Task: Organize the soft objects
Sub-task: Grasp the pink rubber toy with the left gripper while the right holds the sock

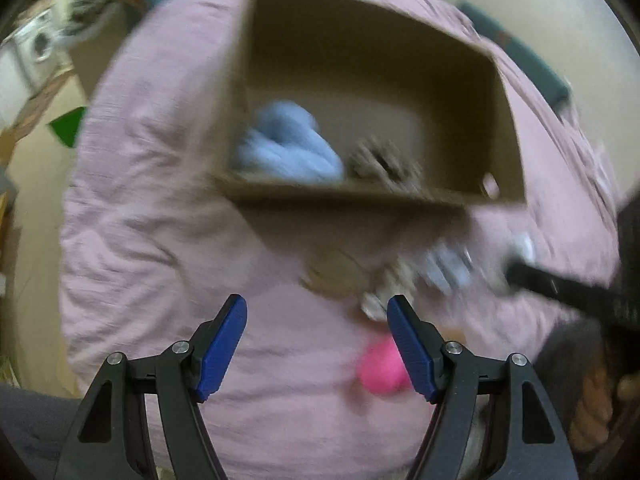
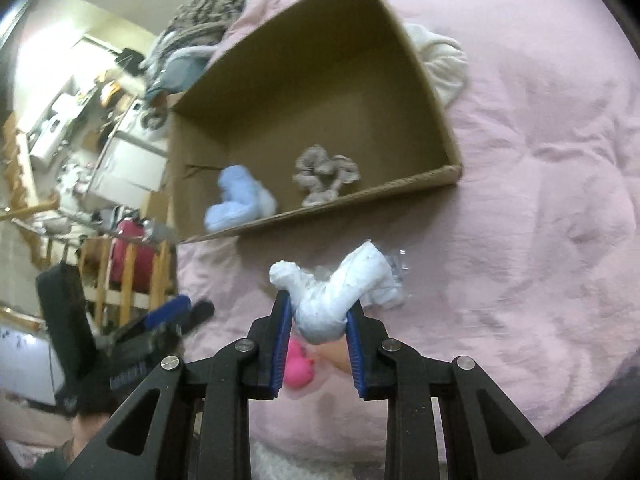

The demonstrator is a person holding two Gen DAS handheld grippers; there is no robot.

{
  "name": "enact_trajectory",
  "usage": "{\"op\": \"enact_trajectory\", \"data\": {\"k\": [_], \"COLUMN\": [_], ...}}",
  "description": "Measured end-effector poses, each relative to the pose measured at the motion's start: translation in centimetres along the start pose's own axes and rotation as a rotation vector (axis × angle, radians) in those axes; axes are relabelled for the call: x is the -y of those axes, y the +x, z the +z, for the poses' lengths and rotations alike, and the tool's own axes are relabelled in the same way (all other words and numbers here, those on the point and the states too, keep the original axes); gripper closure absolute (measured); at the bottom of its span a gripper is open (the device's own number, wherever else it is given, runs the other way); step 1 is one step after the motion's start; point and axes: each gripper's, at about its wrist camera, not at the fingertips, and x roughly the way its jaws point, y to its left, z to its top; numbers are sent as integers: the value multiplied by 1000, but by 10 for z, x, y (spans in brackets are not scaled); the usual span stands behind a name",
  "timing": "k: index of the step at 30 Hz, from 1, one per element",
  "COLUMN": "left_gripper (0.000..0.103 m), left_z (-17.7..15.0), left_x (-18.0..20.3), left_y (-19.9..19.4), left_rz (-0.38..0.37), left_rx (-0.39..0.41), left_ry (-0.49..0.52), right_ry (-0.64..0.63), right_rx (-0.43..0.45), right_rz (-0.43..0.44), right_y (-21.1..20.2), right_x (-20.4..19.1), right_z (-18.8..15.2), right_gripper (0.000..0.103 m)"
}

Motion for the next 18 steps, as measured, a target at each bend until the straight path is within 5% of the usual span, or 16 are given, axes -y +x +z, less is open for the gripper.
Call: {"op": "enact_trajectory", "data": {"k": [3,7,13,18], "left_gripper": [33,33,34,64], "left_z": [-10,-20,-26,-26], "left_x": [24,48,56,61], "left_y": [16,27,44,50], "left_rz": [-52,-36,-24,-34], "left_rx": [-86,-106,-150,-160], "left_ry": [104,199,232,250], "right_ry": [-14,-29,-32,-45], "right_rx": [-2,4,1,7], "right_rz": [-20,-27,-34,-37], "right_y": [3,6,5,4], "right_x": [-3,-3,-2,-3], "right_z": [2,5,2,2], "right_gripper": [75,75,75,75]}}
